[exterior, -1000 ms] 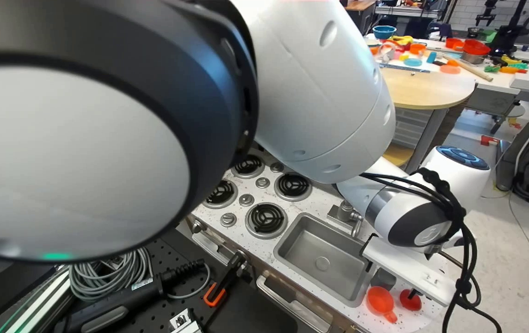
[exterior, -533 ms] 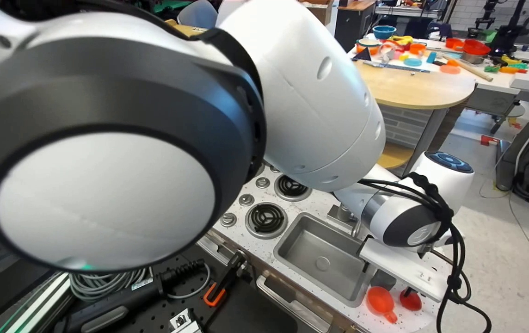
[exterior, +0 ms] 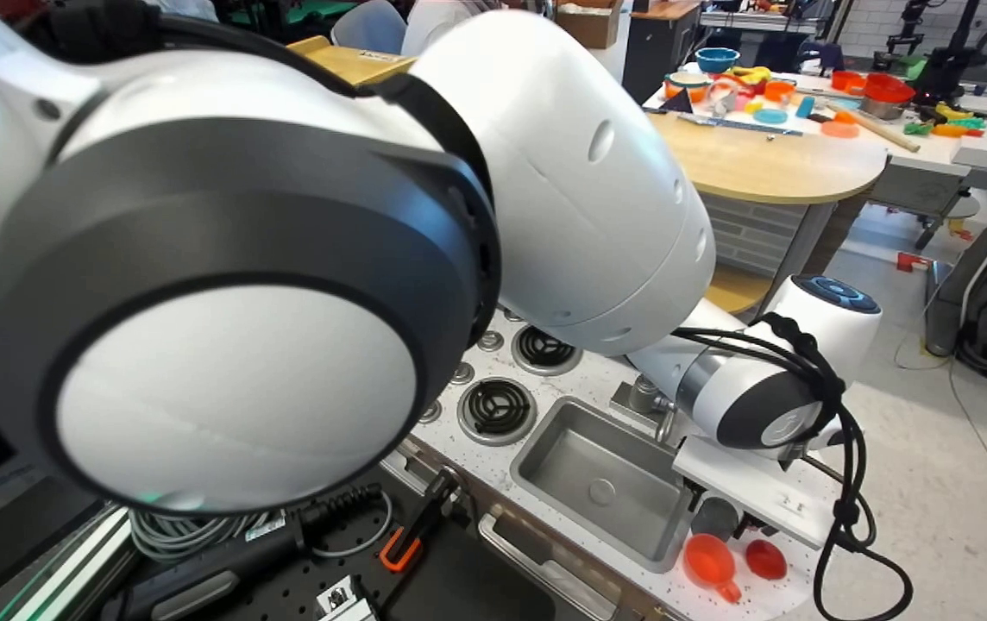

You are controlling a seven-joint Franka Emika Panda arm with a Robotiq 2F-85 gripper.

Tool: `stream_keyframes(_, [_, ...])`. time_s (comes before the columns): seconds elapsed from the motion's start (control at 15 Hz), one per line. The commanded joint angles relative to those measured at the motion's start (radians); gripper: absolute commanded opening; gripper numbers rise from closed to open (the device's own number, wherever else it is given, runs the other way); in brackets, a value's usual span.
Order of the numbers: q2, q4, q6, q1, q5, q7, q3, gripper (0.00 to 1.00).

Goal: Put the grey thing in the orange cup

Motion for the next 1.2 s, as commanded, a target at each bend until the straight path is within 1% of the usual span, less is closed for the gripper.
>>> stream_keyframes(0.0, [0.036,0.073,-0.044,-0.002,-0.016,0.005,0.004,0.27])
stream_keyframes(0.07, [0.036,0.079,-0.047,-0.002,-0.016,0.006,0.004,0.2])
stream_keyframes(0.27, [0.015,0.072,-0.037,-0.006,-0.013,-0.003,0.009,0.17])
stream_keyframes(0.47, [-0.039,0.035,-0.028,-0.002,0.005,-0.019,0.014,0.17])
stream_keyframes(0.67, [-0.117,-0.036,-0.022,-0.007,0.014,-0.022,0.023,0.17])
stream_keyframes(0.8, [-0.185,-0.105,-0.008,-0.008,0.022,-0.021,0.027,0.17])
stream_keyframes(1.13, [-0.332,-0.27,-0.039,-0.013,0.043,0.006,0.03,0.17])
